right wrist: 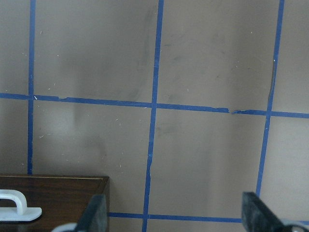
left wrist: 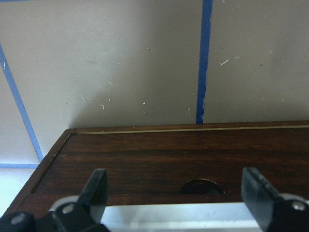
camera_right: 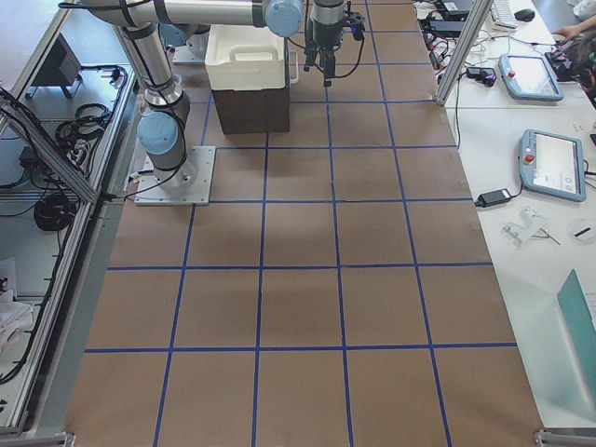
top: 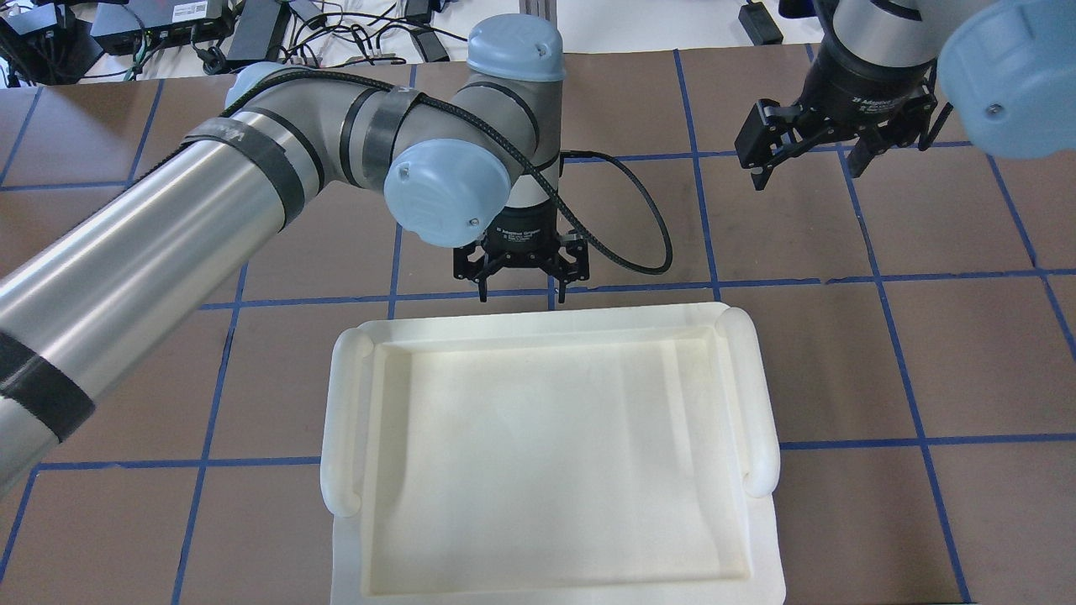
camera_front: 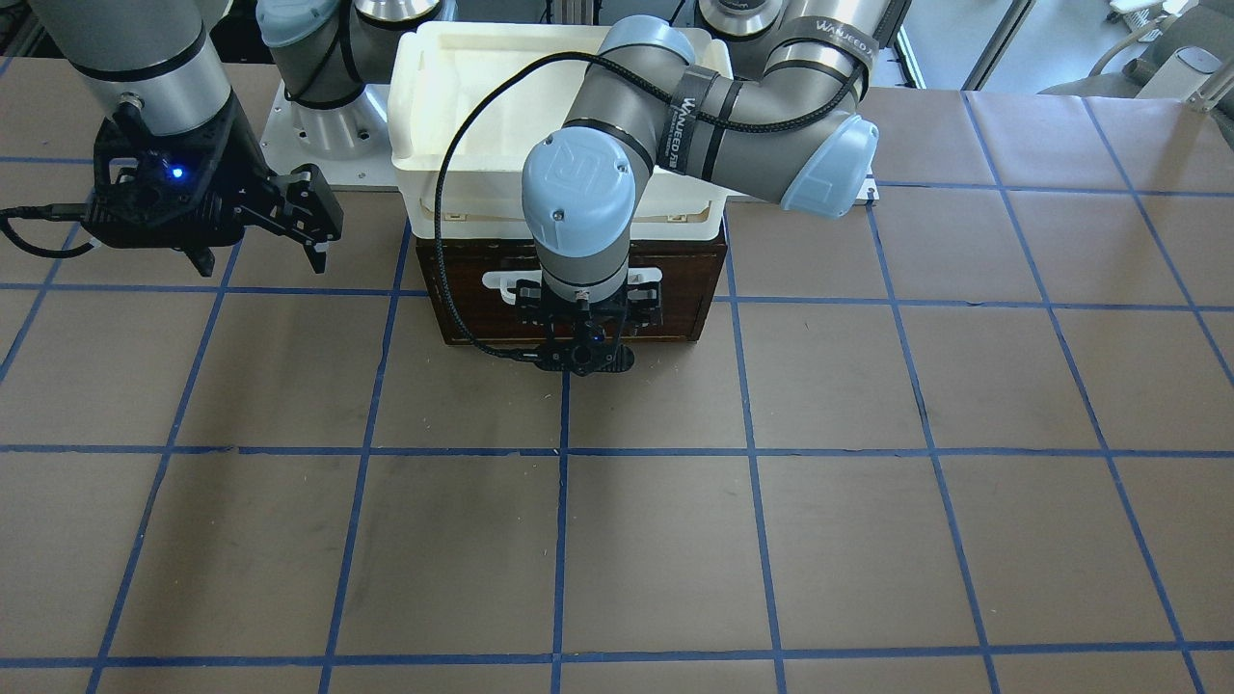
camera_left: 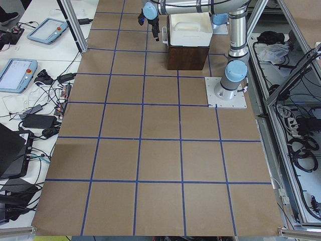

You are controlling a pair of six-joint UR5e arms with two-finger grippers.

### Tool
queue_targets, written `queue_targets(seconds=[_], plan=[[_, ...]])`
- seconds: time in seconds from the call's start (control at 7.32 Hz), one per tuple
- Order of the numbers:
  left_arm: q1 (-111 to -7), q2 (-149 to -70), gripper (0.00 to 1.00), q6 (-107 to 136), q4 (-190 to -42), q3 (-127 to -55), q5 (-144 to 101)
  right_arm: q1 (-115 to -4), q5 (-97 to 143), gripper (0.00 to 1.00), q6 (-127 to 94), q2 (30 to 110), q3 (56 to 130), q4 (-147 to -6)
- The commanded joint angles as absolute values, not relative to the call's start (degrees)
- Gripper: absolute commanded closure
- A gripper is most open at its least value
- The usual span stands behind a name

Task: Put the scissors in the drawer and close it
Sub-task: 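Push the drawer front with the left gripper to slide the drawer shut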

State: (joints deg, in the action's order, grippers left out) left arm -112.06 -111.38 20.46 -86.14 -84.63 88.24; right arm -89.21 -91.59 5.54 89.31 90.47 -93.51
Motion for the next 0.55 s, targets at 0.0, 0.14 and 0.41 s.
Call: queue_targets(seconds=[0.0,0.14,0.41], plan=[[-111.27,-107.95,0.0,17.77,-86.83,-79.9,88.68,-89.21,-91.58,0.0,5.71,89.3,90.53,-93.52],[-111.36,-103.84,0.0,17.49,-90.75,-79.81,89.38,-89.21,-91.58,0.0,5.71,89.3,90.44,-93.43],[-111.1,-97.06,0.0,17.49,-98.92,-81.03,91.05,-88.95,-91.67,0.0,5.97,89.3,90.53,-93.43]])
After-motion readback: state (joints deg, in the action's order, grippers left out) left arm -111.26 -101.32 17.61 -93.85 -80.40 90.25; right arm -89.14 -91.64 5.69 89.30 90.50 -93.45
